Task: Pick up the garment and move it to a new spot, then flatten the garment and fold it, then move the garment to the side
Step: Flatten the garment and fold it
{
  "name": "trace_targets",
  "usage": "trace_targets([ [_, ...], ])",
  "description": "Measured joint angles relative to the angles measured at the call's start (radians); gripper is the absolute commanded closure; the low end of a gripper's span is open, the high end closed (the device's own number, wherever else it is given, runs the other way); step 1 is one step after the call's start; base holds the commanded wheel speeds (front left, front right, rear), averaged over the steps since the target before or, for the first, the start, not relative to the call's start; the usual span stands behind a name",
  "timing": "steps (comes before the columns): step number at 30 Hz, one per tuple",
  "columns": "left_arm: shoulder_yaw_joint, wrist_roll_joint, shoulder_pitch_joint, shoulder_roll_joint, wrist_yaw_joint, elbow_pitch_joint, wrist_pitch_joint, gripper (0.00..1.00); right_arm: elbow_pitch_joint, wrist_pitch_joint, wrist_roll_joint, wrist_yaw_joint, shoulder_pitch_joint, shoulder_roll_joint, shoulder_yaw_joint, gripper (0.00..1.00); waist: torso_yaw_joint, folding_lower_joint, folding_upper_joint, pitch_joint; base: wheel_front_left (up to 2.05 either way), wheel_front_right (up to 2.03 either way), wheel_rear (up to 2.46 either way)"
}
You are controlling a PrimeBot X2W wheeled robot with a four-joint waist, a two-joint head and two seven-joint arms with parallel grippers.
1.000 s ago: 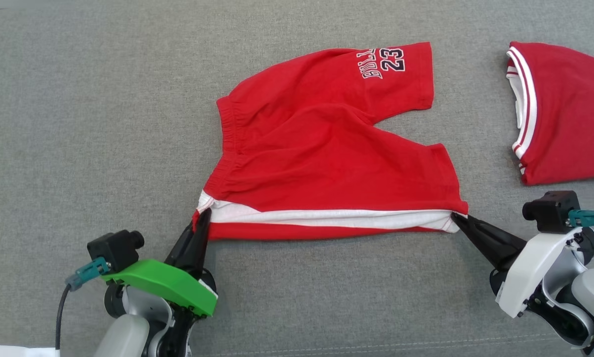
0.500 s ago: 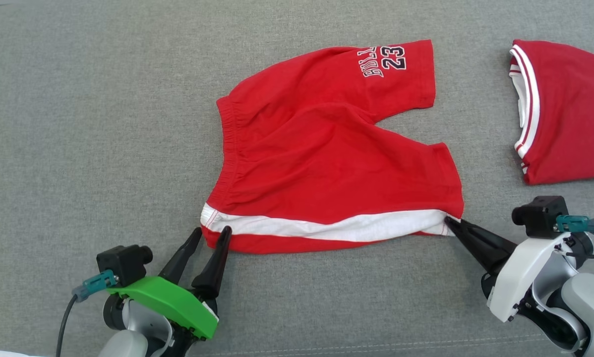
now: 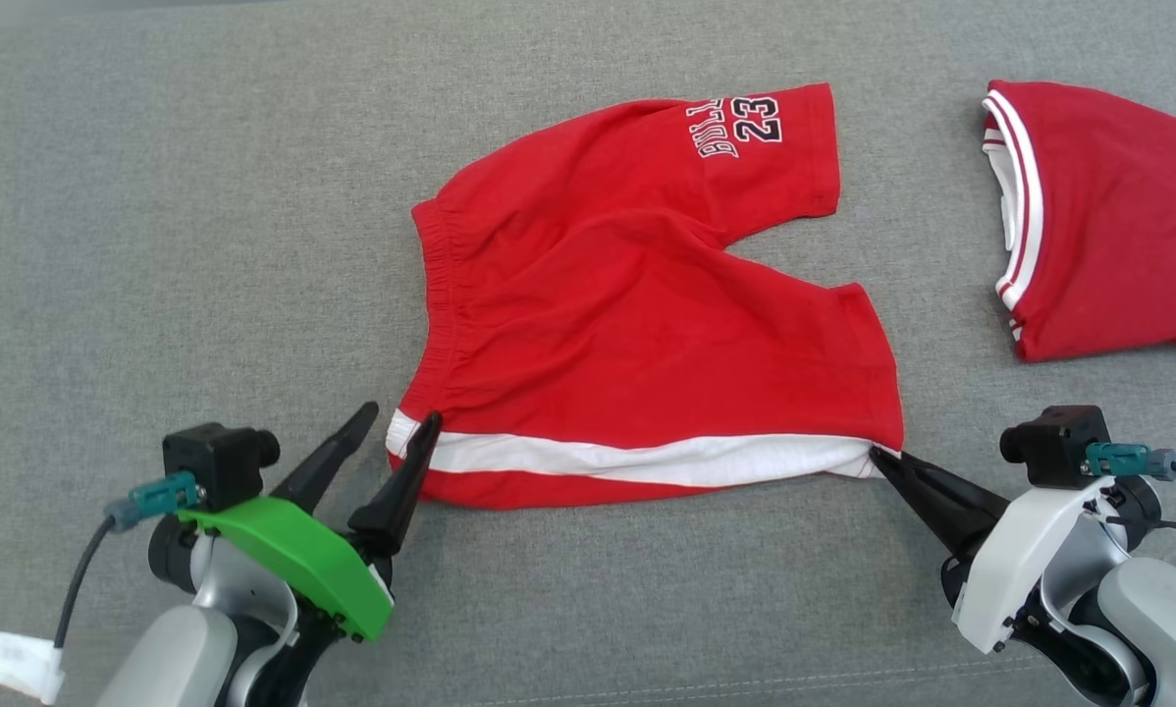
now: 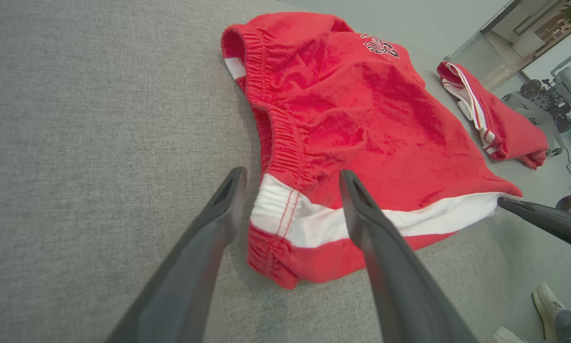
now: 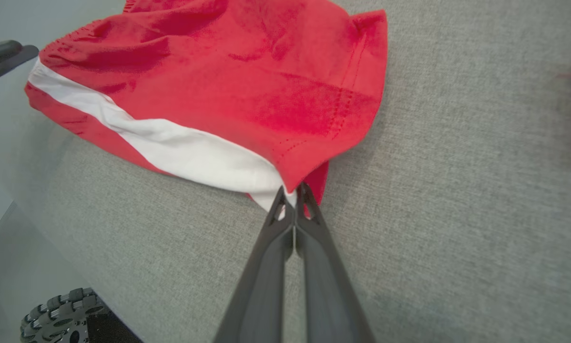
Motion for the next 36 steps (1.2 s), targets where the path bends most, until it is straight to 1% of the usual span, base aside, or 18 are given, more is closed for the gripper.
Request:
trace_targets([
  [1, 0.0, 0.005, -0.009, 0.004, 0.0, -0.005, 0.007, 0.0, 0.0, 0.0, 0.0, -0.007, 0.0, 0.0, 0.0, 1.0, -0.002, 0.0, 0.0, -0.001, 0.0, 0.0, 0.0],
  [8, -0.006, -0.004, -0.024, 0.022, 0.001, -0.004, 0.077, 0.0, 0.0, 0.001, 0.0, -0.006, 0.0, 0.012, 0.005, 1.0, -0.017, 0.0, 0.0, -0.005, 0.0, 0.0, 0.0],
  [10, -0.008, -0.015, -0.023, 0.023, 0.001, -0.003, 0.093, 0.11, 0.0, 0.001, 0.0, -0.007, 0.0, 0.012, 0.005, 1.0, -0.021, 0.0, 0.0, -0.006, 0.0, 0.0, 0.0],
  [11, -0.008, -0.022, -0.023, 0.023, 0.001, -0.003, 0.1, 0.13, 0.0, 0.001, 0.0, -0.007, 0.0, 0.012, 0.005, 1.0, -0.022, 0.0, 0.0, -0.006, 0.0, 0.0, 0.0],
  [13, -0.008, -0.029, -0.022, 0.023, 0.001, -0.004, 0.111, 0.09, 0.0, 0.001, 0.0, -0.007, 0.0, 0.012, 0.004, 1.0, -0.025, 0.0, 0.0, -0.006, 0.0, 0.0, 0.0],
  [16, -0.008, -0.029, -0.022, 0.025, 0.001, -0.004, 0.121, 0.13, 0.0, 0.001, 0.0, -0.008, 0.0, 0.012, 0.004, 1.0, -0.027, 0.0, 0.0, -0.006, 0.0, 0.0, 0.0],
  [17, -0.008, -0.029, -0.022, 0.026, 0.002, -0.004, 0.128, 0.16, 0.0, 0.001, 0.0, -0.008, 0.0, 0.012, 0.004, 1.0, -0.028, 0.0, 0.0, -0.006, 0.0, 0.0, 0.0],
  [18, -0.008, -0.029, -0.021, 0.028, 0.004, -0.004, 0.131, 0.22, 0.0, 0.001, 0.0, -0.008, 0.0, 0.012, 0.004, 1.0, -0.028, 0.0, 0.0, -0.006, 0.0, 0.0, 0.0],
  [19, -0.009, -0.029, -0.021, 0.031, 0.006, -0.004, 0.14, 0.2, 0.0, 0.001, 0.0, -0.008, 0.0, 0.012, 0.004, 1.0, -0.028, 0.0, 0.0, -0.007, 0.0, 0.0, 0.0],
  [21, -0.009, -0.029, -0.02, 0.038, 0.011, -0.003, 0.15, 0.04, 0.0, 0.001, 0.0, -0.015, 0.0, 0.012, 0.004, 1.0, -0.028, 0.0, 0.0, -0.008, 0.0, 0.0, 0.0],
  [22, -0.008, -0.029, -0.02, 0.04, 0.011, -0.002, 0.151, 0.0, 0.0, 0.001, 0.0, -0.015, 0.0, 0.012, 0.004, 1.0, -0.028, 0.0, 0.0, -0.008, 0.0, 0.0, 0.0],
  [30, -0.008, -0.037, -0.019, 0.04, 0.019, -0.001, 0.163, 0.0, 0.0, 0.001, 0.0, -0.015, 0.0, 0.012, 0.004, 1.0, -0.026, 0.0, 0.0, -0.014, 0.0, 0.0, 0.0],
  [31, -0.008, -0.038, -0.019, 0.04, 0.019, -0.001, 0.164, 0.03, 0.0, 0.001, 0.0, -0.015, 0.0, 0.012, 0.004, 1.0, -0.026, 0.0, 0.0, -0.014, 0.0, 0.0, 0.0],
  [32, -0.008, -0.038, -0.018, 0.04, 0.019, -0.001, 0.164, 0.09, 0.0, 0.001, 0.0, -0.015, 0.0, 0.012, 0.004, 1.0, -0.025, 0.0, 0.0, -0.015, 0.0, 0.0, 0.0],
  [33, -0.008, -0.039, -0.017, 0.04, 0.021, 0.0, 0.167, 0.27, 0.0, 0.001, 0.0, -0.015, 0.0, 0.012, 0.004, 1.0, -0.025, 0.0, 0.0, -0.015, 0.0, 0.0, 0.0],
  [34, -0.008, -0.041, -0.015, 0.04, 0.023, 0.001, 0.173, 0.35, 0.0, 0.001, 0.0, -0.015, 0.0, 0.012, 0.004, 1.0, -0.025, 0.0, 0.0, -0.015, 0.0, 0.0, 0.0],
  [35, -0.008, -0.046, -0.012, 0.039, 0.028, 0.002, 0.173, 0.36, 0.0, 0.001, 0.0, -0.015, 0.0, 0.012, 0.004, 1.0, -0.026, 0.0, 0.0, -0.016, 0.0, 0.0, 0.0],
  [36, -0.008, -0.053, -0.007, 0.038, 0.028, 0.003, 0.173, 0.35, 0.0, 0.001, 0.0, -0.015, 0.0, 0.012, 0.004, 1.0, -0.026, 0.0, 0.0, -0.016, 0.0, 0.0, 0.0],
])
